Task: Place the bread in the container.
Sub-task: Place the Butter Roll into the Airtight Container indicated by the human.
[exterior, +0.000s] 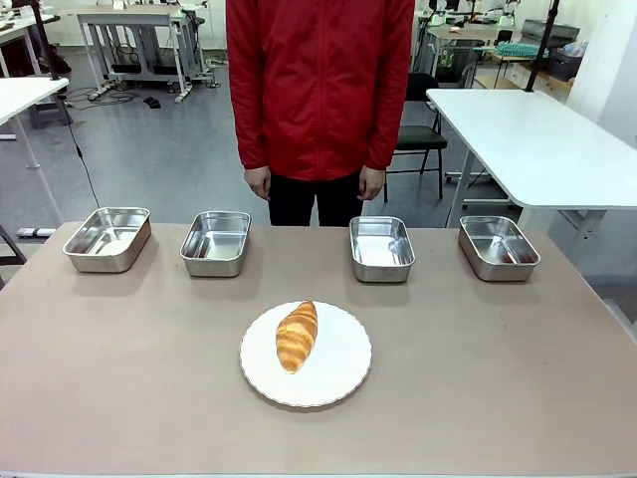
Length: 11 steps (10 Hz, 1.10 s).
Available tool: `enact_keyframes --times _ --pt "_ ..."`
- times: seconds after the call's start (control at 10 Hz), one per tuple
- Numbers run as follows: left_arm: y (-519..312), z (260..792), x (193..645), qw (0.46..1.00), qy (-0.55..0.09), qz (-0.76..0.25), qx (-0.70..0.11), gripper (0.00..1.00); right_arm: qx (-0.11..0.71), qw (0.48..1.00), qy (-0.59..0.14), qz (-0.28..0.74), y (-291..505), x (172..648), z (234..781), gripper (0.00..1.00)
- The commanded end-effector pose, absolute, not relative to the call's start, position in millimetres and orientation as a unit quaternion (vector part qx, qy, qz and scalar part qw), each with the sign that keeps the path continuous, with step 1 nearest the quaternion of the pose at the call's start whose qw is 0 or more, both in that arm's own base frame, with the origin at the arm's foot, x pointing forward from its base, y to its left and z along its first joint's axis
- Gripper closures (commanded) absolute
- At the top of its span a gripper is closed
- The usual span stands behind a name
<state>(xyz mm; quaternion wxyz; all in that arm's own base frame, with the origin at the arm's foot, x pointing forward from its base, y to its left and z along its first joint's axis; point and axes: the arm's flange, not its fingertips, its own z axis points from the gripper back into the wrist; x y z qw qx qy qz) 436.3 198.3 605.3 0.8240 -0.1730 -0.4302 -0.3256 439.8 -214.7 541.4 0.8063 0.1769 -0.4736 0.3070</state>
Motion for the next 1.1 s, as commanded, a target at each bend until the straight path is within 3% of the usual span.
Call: enact_keyframes --times 0.0,1.0 --pt "198.4 604.9 435.7 0.823 -0.431 -0.329 -0.171 0.0 0.175 0.805 -0.475 0.309 -214.5 439.4 542.2 0.0" --pt "198.4 604.9 435.7 0.823 -0.431 -0.329 -0.171 0.0 0.175 0.805 -0.475 0.309 -214.5 439.4 542.2 0.0"
